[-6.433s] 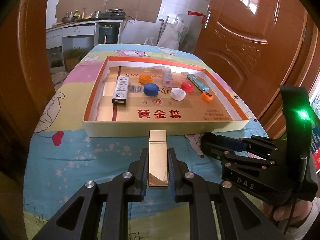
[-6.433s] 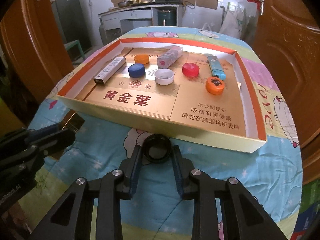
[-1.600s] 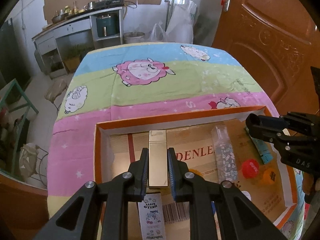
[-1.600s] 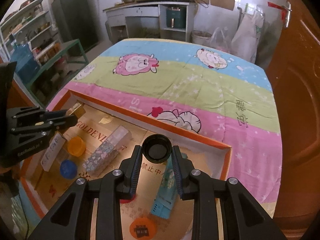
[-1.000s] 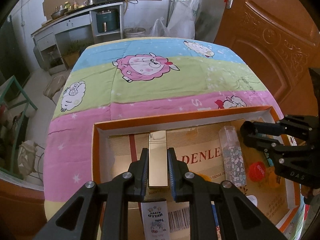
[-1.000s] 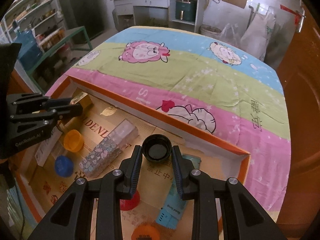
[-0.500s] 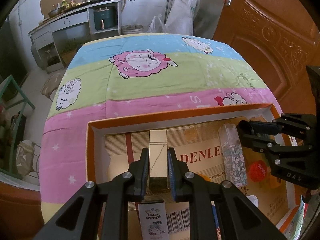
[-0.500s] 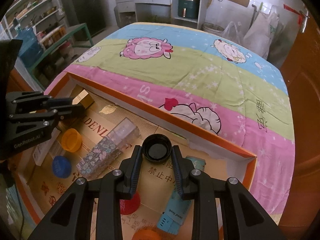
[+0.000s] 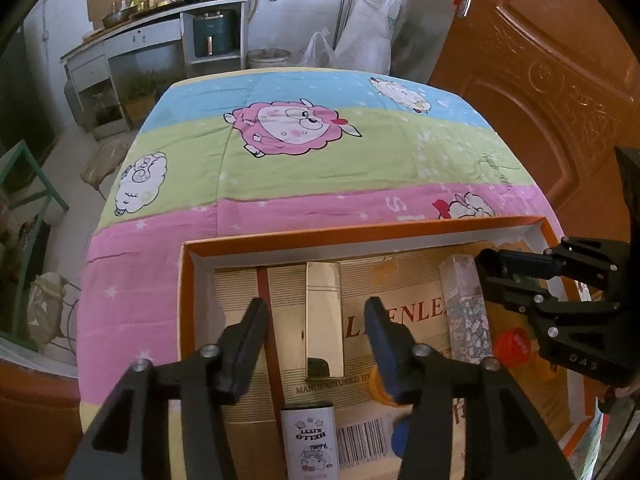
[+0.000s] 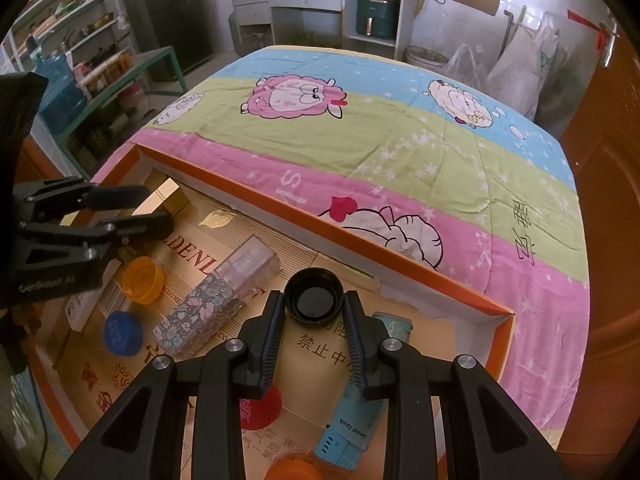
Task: Organize rigid objects
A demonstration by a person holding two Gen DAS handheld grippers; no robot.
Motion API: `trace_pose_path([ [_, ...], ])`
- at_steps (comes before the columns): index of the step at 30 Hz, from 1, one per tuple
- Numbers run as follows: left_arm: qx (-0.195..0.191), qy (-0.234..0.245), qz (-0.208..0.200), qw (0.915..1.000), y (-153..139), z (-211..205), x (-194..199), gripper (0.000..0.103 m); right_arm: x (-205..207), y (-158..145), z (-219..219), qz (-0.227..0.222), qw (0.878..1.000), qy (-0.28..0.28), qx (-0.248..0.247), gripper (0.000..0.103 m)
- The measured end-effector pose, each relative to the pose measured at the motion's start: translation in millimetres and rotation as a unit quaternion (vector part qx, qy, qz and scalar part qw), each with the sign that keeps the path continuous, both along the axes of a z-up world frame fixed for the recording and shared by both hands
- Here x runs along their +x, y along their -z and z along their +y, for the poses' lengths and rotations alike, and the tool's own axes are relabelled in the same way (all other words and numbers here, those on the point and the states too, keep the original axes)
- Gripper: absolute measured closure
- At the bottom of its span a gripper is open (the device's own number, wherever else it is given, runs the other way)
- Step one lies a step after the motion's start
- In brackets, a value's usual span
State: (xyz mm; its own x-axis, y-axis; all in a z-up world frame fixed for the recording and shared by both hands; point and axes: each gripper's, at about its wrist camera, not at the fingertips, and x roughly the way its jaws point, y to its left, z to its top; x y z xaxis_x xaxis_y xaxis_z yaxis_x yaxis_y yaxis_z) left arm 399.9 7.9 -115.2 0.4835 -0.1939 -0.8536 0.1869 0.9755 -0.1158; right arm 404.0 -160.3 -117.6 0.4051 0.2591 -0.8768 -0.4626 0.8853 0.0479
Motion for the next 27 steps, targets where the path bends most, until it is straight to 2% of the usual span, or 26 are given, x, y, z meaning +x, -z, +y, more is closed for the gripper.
trace_pose_path([
  [16, -0.036, -0.003, -0.050, 0.9981, -32.5, 6.2, -26.5, 0.052, -2.9, 0.2, 7.0, -0.013, 1.000, -0.013, -0.011, 0.072],
  [18, -0.038, -0.003, -0.053, 0.9979, -35.0, 6.1, -29.6, 0.052, -3.4, 0.4, 6.5, -0.012, 1.000, -0.011, -0.011, 0.069],
  [20, -0.040, -0.004, -0.055, 0.9977, -35.9, 6.1, -31.4, 0.052, -4.0, 0.6, 6.4, -0.013, 1.000, -0.010, -0.011, 0.058],
  [27, -0.041, -0.013, -0.063, 0.9971, -39.5, 6.5, -37.8, 0.052, -6.7, -0.4, 5.0, -0.015, 1.000, -0.006, -0.010, 0.056],
])
